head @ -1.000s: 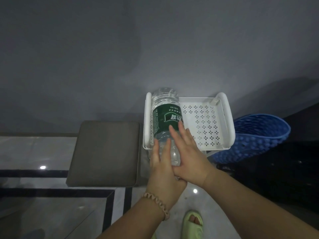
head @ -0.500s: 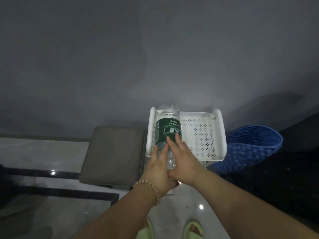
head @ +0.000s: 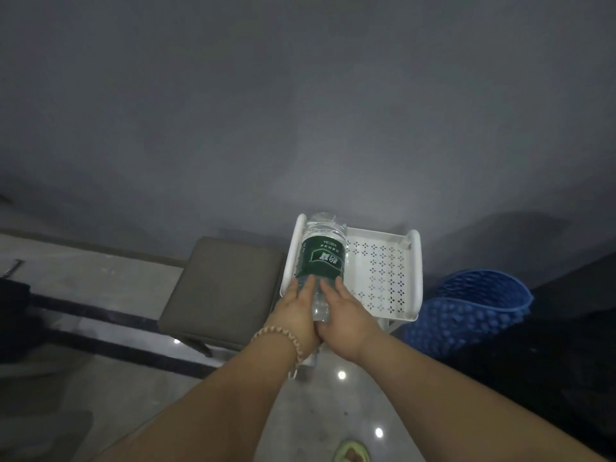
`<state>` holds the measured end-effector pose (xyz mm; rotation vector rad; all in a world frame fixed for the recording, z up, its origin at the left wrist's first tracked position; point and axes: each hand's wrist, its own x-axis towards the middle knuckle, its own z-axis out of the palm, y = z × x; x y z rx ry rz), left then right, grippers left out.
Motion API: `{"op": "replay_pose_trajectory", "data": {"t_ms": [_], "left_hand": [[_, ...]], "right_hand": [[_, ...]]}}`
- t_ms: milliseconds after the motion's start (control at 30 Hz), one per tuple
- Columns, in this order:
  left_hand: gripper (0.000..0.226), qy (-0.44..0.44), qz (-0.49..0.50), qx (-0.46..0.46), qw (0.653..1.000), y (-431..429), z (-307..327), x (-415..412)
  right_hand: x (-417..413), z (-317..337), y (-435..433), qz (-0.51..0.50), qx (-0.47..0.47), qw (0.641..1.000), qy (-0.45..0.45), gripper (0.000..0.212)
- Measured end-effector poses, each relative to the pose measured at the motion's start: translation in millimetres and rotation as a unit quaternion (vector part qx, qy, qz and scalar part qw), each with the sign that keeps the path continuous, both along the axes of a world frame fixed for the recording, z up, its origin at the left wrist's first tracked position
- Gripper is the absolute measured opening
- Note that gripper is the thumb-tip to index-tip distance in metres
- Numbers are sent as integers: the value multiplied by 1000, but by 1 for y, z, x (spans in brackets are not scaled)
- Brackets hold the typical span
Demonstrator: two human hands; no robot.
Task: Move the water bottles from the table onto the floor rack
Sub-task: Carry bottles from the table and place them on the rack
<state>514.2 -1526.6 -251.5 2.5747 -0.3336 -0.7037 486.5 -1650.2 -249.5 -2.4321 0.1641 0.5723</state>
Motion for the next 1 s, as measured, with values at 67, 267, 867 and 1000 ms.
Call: {"op": "replay_pose_trajectory", "data": {"t_ms": [67, 267, 867, 1000], "left_hand": [[99, -6, -3, 3, 1000, 4, 7, -5], [100, -43, -15, 8, 999, 22, 27, -27], [96, -240, -46, 28, 969, 211, 219, -238], [92, -344, 7, 46, 938, 265, 254, -300]], "right_hand": [[-5, 6, 3, -2, -3, 1000, -3, 84], [-31, 29, 15, -11, -46, 999, -28, 80], [-252, 206, 185, -13, -240, 929, -280, 87], [-285, 242, 240, 27, -224, 907, -355, 92]]}}
